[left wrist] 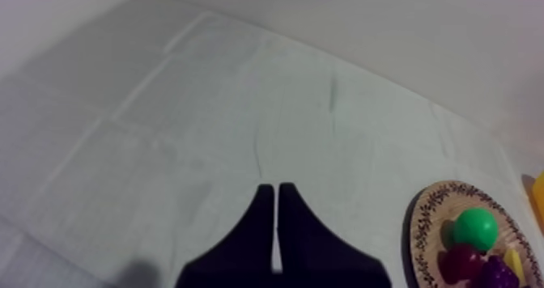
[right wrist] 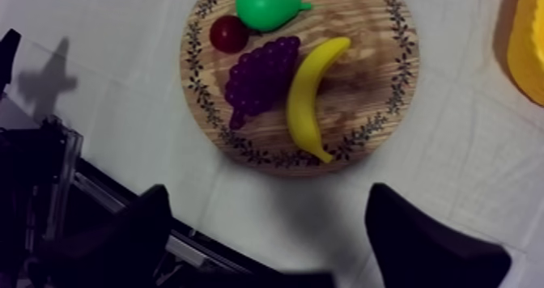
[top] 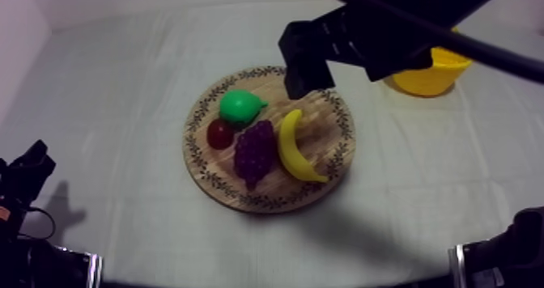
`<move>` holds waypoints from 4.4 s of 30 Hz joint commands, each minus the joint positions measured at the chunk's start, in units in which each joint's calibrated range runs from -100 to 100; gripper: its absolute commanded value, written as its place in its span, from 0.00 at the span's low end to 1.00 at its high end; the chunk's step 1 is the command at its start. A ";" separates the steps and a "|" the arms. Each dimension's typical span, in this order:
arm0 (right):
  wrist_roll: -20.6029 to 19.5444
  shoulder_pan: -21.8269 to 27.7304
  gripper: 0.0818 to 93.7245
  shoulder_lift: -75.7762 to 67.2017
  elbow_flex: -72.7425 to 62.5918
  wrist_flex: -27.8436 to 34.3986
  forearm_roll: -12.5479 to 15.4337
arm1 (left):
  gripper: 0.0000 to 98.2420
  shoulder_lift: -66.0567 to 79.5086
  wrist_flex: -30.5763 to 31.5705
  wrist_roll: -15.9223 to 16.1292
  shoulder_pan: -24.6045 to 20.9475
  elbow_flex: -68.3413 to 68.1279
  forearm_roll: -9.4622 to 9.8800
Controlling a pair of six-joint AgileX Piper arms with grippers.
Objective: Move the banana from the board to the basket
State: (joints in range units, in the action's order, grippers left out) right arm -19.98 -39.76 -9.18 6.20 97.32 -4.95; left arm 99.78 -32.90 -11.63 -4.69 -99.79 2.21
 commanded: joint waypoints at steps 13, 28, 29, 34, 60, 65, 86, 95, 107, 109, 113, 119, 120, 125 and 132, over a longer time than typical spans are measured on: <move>0.30 0.30 0.80 2.00 3.27 -2.92 0.08 | 0.00 0.05 0.00 0.00 0.02 0.01 -0.03; -0.29 1.12 0.76 9.67 8.95 -11.11 -0.18 | 0.00 0.05 0.00 -0.01 0.02 0.01 -0.03; -0.30 1.25 0.76 10.36 9.16 -11.77 -0.22 | 0.00 0.05 0.00 0.00 0.02 0.01 -0.03; -0.19 2.06 0.75 14.02 9.60 -14.90 -0.29 | 0.00 0.05 0.00 0.01 0.02 0.01 -0.03; 0.14 4.16 0.74 29.30 7.52 -23.40 -0.05 | 0.00 0.05 0.00 -0.02 0.02 0.01 -0.03; 0.19 4.39 0.73 31.55 7.03 -24.40 -0.22 | 0.00 0.05 0.00 -0.02 0.02 0.01 -0.03; 0.59 5.08 0.70 38.95 4.43 -28.08 -0.90 | 0.00 0.05 0.00 0.00 0.02 0.01 -0.03; 1.71 5.39 0.66 41.47 2.92 -27.74 -0.53 | 0.00 0.05 0.00 0.01 0.02 0.01 -0.03; 2.19 5.32 0.50 42.38 1.38 -27.90 -1.20 | 0.00 0.05 0.00 0.00 0.02 0.01 -0.03; 2.28 5.21 0.46 42.66 1.06 -27.90 -1.39 | 0.00 0.05 0.00 -0.01 0.02 0.01 -0.03; 2.48 5.11 0.37 43.10 0.64 -27.84 -1.59 | 0.00 0.05 0.00 -0.02 0.02 0.01 -0.03; 2.57 5.05 0.21 43.58 0.10 -28.05 -1.88 | 0.00 0.05 0.00 -0.02 0.02 0.01 -0.03; 2.60 5.04 0.18 43.68 0.00 -28.05 -1.92 | 0.00 0.05 0.00 -0.02 0.02 0.01 -0.03; 2.61 5.12 0.13 43.91 -0.53 -27.98 -2.15 | 0.00 0.05 0.00 -0.02 0.02 0.01 -0.03; 2.54 5.71 0.11 41.86 -0.52 -27.20 -2.67 | 0.00 0.05 0.00 -0.02 0.02 0.01 -0.03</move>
State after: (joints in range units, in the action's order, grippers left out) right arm -17.42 -34.08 33.22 5.56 69.76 -7.59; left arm 99.78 -32.90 -11.63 -4.69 -99.79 2.21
